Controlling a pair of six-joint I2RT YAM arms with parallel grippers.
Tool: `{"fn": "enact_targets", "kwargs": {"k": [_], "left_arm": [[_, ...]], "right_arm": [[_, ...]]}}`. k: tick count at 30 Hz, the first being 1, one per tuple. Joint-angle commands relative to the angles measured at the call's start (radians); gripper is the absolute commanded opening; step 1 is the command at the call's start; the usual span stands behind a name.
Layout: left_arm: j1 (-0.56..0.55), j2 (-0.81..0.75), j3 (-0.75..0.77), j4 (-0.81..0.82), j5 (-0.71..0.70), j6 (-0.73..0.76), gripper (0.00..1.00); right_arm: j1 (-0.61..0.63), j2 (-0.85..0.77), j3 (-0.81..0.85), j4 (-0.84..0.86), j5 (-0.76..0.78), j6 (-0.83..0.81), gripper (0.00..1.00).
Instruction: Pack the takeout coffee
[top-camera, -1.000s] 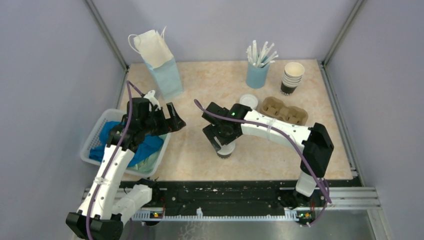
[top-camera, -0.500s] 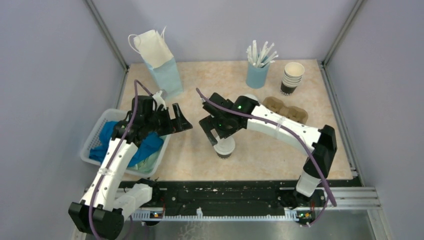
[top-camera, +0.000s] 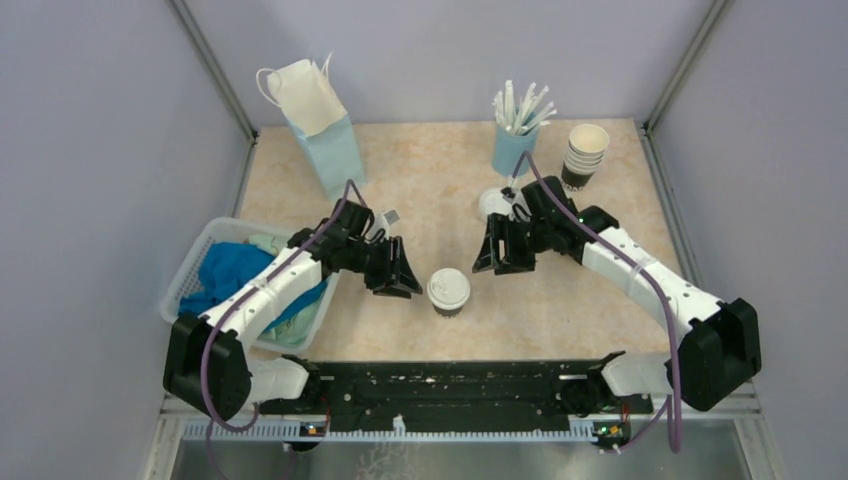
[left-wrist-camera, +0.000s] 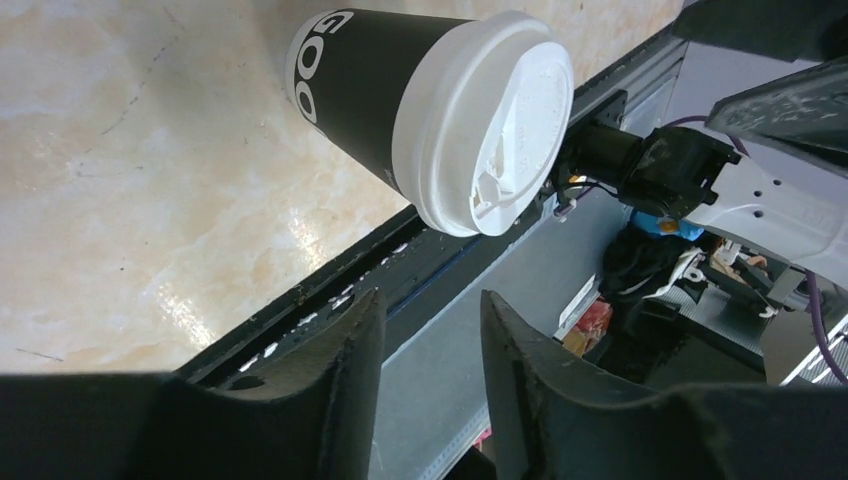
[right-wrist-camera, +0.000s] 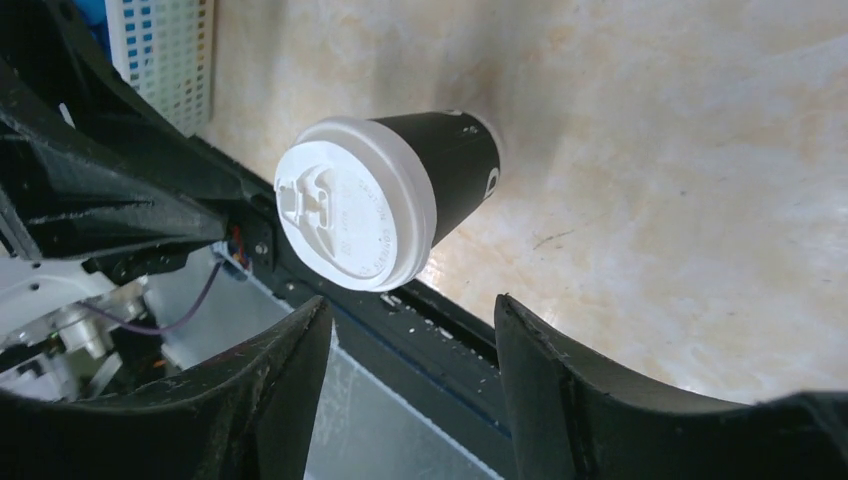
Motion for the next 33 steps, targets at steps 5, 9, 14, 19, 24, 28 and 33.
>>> {"fn": "enact_targets", "kwargs": {"k": [5, 9, 14, 19, 24, 28, 33], "left_arm": [[-0.01, 0.05, -0.023, 0.128, 0.019, -0.07, 0.38], [-0.018, 0.077, -0.032, 0.171, 0.04, -0.082, 0.39], [-0.028, 0.094, -0.053, 0.192, 0.032, -0.094, 0.4], [-0.035, 0.102, -0.069, 0.215, 0.038, -0.102, 0.4], [-0.039, 0.115, -0.064, 0.226, 0.039, -0.104, 0.4], [-0.041, 0.128, -0.054, 0.229, 0.036, -0.102, 0.41], [-0.047, 0.145, -0.052, 0.221, 0.024, -0.099, 0.4]], "right_arm": [[-0.034, -0.004, -0.155, 0.325, -0.263, 0.131, 0.57], [-0.035, 0.016, -0.165, 0.337, -0.267, 0.127, 0.56], [-0.035, 0.033, -0.177, 0.363, -0.272, 0.131, 0.5], [-0.035, 0.055, -0.18, 0.363, -0.27, 0.119, 0.46], [-0.034, 0.073, -0.188, 0.366, -0.279, 0.112, 0.45], [-0.035, 0.084, -0.194, 0.374, -0.29, 0.11, 0.45], [-0.035, 0.09, -0.208, 0.392, -0.297, 0.116, 0.44]]}}
